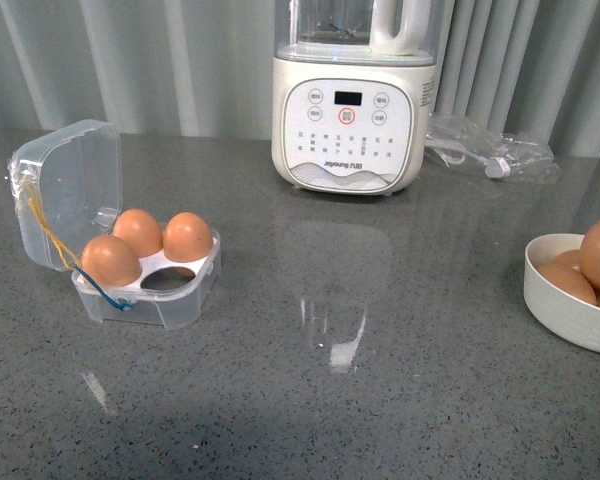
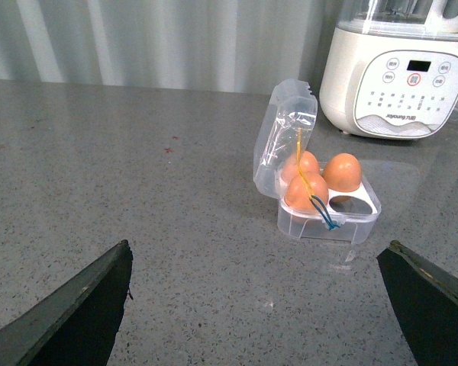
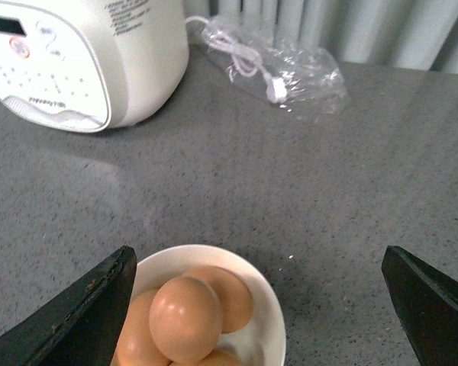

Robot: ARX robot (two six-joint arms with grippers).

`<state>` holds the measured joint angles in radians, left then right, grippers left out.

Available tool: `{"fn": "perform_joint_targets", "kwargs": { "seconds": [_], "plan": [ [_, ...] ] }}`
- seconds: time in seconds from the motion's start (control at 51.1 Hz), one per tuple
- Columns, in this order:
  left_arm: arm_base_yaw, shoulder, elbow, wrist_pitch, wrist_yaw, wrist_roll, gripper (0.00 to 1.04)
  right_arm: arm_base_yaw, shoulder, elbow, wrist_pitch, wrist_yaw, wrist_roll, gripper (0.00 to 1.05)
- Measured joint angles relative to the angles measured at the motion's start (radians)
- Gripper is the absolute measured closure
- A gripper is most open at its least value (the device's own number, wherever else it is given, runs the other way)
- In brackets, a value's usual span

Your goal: Put egg into box

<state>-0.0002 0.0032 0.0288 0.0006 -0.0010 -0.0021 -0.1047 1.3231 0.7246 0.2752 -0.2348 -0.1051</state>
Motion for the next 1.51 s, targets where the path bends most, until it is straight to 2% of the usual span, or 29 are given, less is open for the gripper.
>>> {"fn": "perform_joint_targets", "kwargs": {
  "seconds": [0.215,0.49,1.508],
  "plan": [
    [0.0,0.0,0.0,0.0,0.0,0.0,0.07,0.004,0.028,0.0,-0.016,-0.09,-0.075,0.07],
    [0.0,0.0,0.0,0.0,0.0,0.0,0.07,0.002,0.117,-0.011,0.039,-0.145,-0.056,0.07],
    [0.0,0.0,0.0,0.0,0.0,0.0,0.07,-0.014,0.227,-0.019,0.021,-0.153,-0.034,0.07]
  ]
}}
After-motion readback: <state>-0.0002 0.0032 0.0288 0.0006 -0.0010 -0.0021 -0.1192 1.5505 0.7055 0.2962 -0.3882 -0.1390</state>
